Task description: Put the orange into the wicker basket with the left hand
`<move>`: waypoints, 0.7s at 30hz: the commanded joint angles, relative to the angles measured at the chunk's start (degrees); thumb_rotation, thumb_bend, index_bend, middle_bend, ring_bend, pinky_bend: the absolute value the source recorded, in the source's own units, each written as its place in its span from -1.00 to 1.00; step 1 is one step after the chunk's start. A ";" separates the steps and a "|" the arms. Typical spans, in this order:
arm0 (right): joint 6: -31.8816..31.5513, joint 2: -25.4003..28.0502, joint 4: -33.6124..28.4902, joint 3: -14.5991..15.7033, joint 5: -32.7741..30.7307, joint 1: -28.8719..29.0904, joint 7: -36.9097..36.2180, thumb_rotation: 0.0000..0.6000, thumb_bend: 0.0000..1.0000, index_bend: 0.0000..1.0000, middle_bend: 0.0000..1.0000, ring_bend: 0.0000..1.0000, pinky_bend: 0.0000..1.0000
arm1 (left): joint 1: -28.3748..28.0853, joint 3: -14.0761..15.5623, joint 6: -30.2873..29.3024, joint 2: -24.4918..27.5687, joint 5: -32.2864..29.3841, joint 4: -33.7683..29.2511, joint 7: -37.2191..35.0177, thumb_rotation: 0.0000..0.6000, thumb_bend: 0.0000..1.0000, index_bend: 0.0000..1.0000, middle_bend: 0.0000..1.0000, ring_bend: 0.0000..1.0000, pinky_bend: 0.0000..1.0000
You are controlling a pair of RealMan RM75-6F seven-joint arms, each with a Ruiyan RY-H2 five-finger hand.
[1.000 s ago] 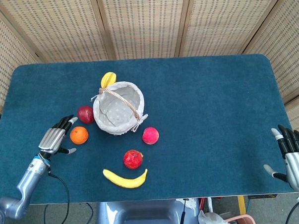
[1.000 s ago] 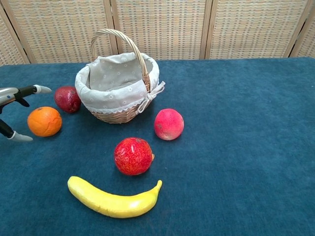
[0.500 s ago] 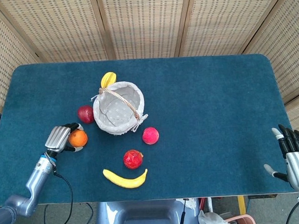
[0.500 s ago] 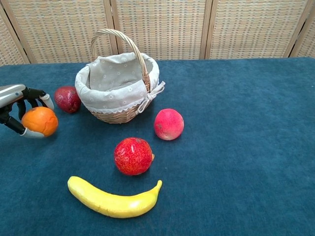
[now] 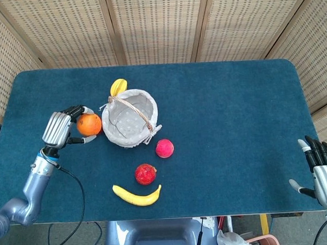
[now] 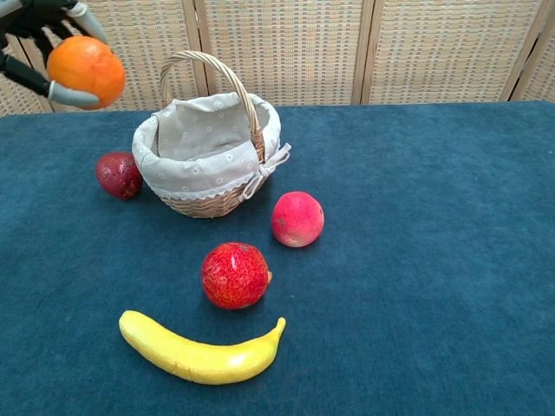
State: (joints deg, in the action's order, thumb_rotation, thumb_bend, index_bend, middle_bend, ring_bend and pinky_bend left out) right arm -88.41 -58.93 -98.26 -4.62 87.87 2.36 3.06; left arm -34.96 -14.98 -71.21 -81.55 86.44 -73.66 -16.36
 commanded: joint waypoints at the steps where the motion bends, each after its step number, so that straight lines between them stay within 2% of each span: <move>1: 0.61 -0.06 0.22 -0.26 -0.80 0.29 -0.15 1.00 -1.00 -1.00 -1.00 -1.00 -1.00 | -5.12 -3.18 5.78 -1.71 -4.74 -1.58 6.99 1.00 -0.78 -0.03 -0.03 -0.10 0.07; 5: 1.08 0.02 0.53 -0.54 -1.75 0.43 -0.72 1.00 -1.00 -1.00 -1.00 -1.00 -1.00 | -7.64 -3.42 8.94 -4.95 -7.51 1.27 9.94 1.00 -0.78 -0.01 -0.03 -0.10 0.07; 9: 1.28 0.25 0.86 -0.84 -2.63 0.42 -1.63 1.00 -1.00 -1.00 -1.00 -1.00 -1.00 | -8.79 -2.59 10.01 -8.35 -8.15 3.83 7.69 1.00 -0.82 -0.02 -0.10 -0.10 0.03; 11: 1.22 0.32 0.93 -0.88 -2.80 0.35 -1.89 1.00 -1.00 -1.00 -1.00 -1.00 -1.00 | -8.90 -2.07 9.81 -8.89 -7.46 4.36 5.48 1.00 -0.92 -0.15 -0.23 -0.14 -0.06; 13: 1.11 0.40 0.94 -0.88 -2.85 0.27 -2.10 1.00 -1.00 -1.00 -1.00 -1.00 -1.00 | -8.86 -1.51 9.84 -9.01 -6.94 4.53 2.88 1.00 -1.00 -0.51 -0.51 -0.39 -0.30; 16: 0.79 0.51 0.90 -0.74 -2.56 0.09 -2.31 1.00 -1.00 -1.00 -1.00 -1.00 -1.00 | -8.40 -0.89 8.76 -8.45 -5.91 4.28 0.31 1.00 -1.00 -0.91 -0.82 -0.70 -0.53; 18: 0.60 0.55 0.86 -0.65 -2.32 0.00 -2.35 1.00 -1.00 -1.00 -1.00 -1.00 -1.00 | -7.89 -0.28 7.86 -7.62 -5.19 3.77 0.06 1.00 -1.00 -0.99 -0.88 -0.76 -0.57; 21: 0.25 0.66 0.67 -0.47 -1.81 -0.14 -2.46 1.00 -1.00 -1.00 -1.00 -1.00 -1.00 | -6.78 0.32 6.64 -5.59 -4.69 1.62 -0.52 1.00 -1.00 -1.00 -0.91 -0.80 -0.62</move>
State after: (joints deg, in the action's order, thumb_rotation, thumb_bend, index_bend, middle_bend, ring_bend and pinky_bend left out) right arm -88.10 -58.30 -97.55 -5.12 86.00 2.25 0.60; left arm -42.48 -15.15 -63.66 -88.30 81.32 -70.83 -16.41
